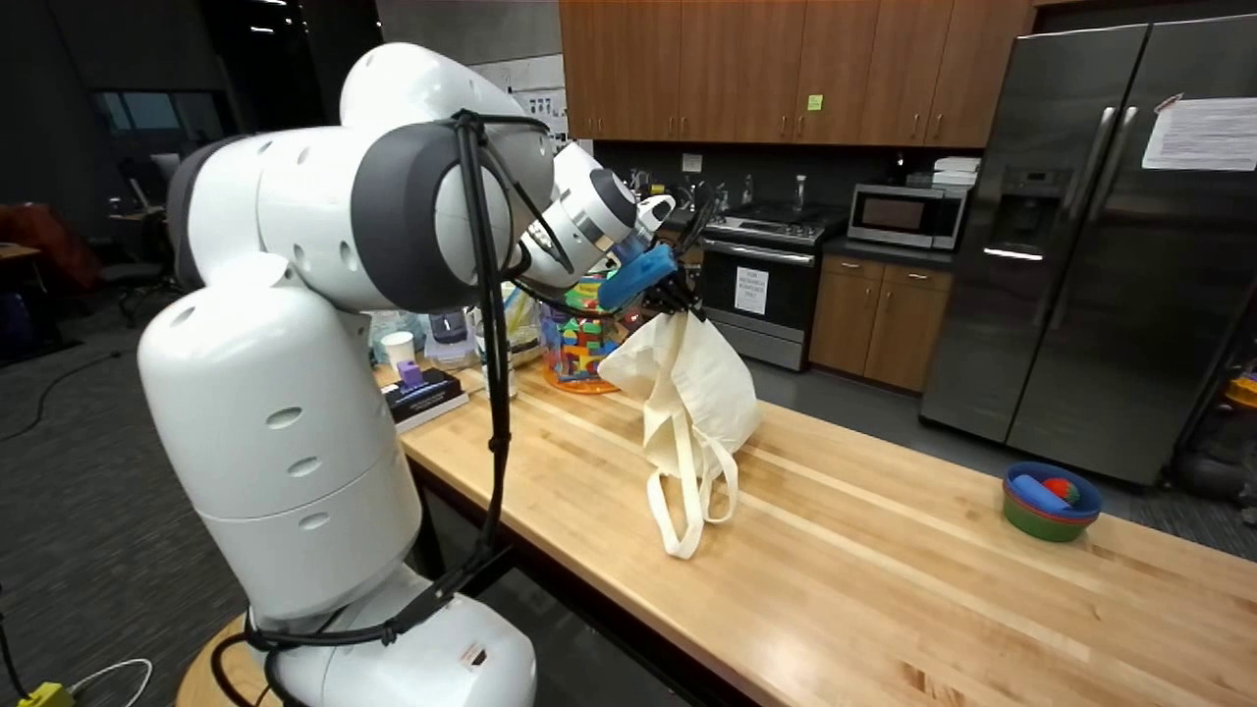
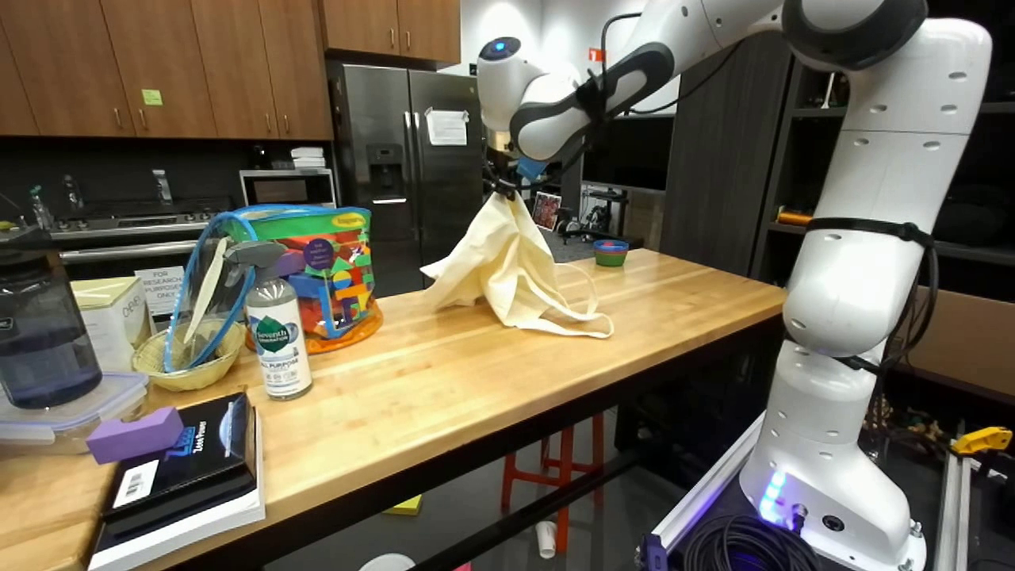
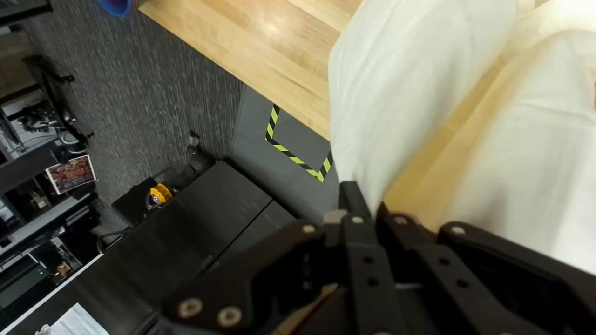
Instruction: Wipe the table using the shopping bag
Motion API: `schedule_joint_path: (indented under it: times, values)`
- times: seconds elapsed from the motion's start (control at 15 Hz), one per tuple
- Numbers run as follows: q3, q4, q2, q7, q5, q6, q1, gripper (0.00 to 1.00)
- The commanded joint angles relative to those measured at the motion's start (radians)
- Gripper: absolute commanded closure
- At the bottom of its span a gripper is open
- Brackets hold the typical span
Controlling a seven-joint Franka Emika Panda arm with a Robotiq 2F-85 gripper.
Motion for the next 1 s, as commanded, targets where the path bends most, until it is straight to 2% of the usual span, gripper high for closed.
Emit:
schedule_joint_path:
  times: [0.0, 0.4, 0.93]
  values:
    - [0.013, -0.117, -0.105, 0.012, -0.008, -0.018, -0.001, 1.00]
    - [0.010, -0.308, -0.225, 0.044, -0.005, -0.035, -0.027, 1.00]
    - [-0.008, -0.509, -0.343, 0.024, 0.001, -0.051, -0.076, 1.00]
